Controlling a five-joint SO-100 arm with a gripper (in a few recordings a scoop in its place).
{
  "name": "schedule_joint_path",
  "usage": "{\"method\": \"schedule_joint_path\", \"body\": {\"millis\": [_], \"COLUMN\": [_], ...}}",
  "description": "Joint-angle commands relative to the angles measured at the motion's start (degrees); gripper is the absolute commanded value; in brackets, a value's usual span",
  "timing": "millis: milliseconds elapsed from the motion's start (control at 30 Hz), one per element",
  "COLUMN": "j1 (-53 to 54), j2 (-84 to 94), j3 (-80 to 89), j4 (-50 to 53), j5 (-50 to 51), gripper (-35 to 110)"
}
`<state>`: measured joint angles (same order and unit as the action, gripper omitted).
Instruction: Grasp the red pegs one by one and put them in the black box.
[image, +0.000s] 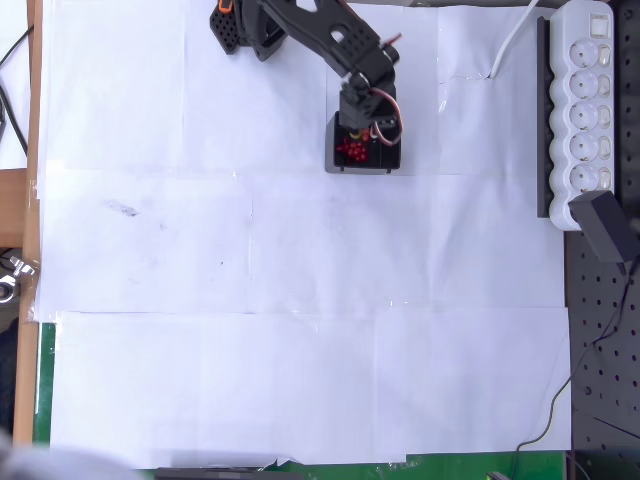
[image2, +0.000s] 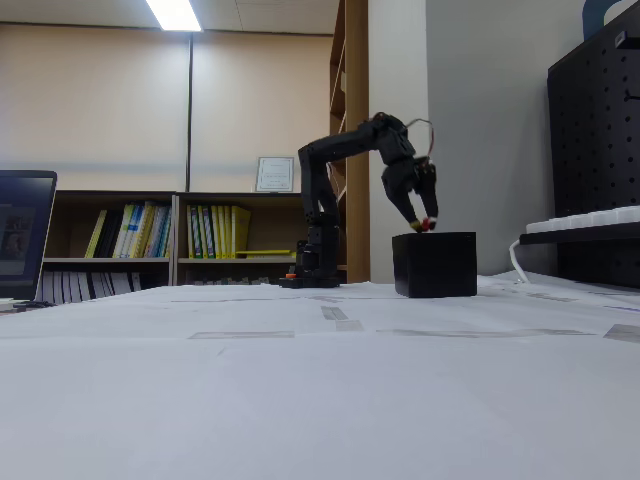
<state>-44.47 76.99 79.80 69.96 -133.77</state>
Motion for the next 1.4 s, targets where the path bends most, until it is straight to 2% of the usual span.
{"method": "schedule_joint_path", "body": {"millis": [0, 67, 200, 400, 533, 700, 867, 1067, 1167, 1367], "j1": [1.3, 2.9, 4.0, 4.7, 5.4, 9.3, 21.4, 38.2, 42.5, 46.3], "j2": [0.8, 1.1, 0.9, -7.2, -15.6, -26.5, -42.2, -72.9, -77.2, -83.8], "j3": [-0.9, -4.4, -7.2, 0.4, 11.9, 15.1, -6.3, -54.4, -64.1, -72.4], "j4": [-3.3, -6.2, -5.3, 4.4, 12.0, 13.9, 6.2, -17.2, -15.2, -9.3], "j5": [-0.3, 0.5, 2.2, 1.9, 0.6, 3.2, 12.7, 26.5, 30.1, 30.7], "gripper": [0, 3, 21, 23, 23, 23, 23, 21, 5, 0]}}
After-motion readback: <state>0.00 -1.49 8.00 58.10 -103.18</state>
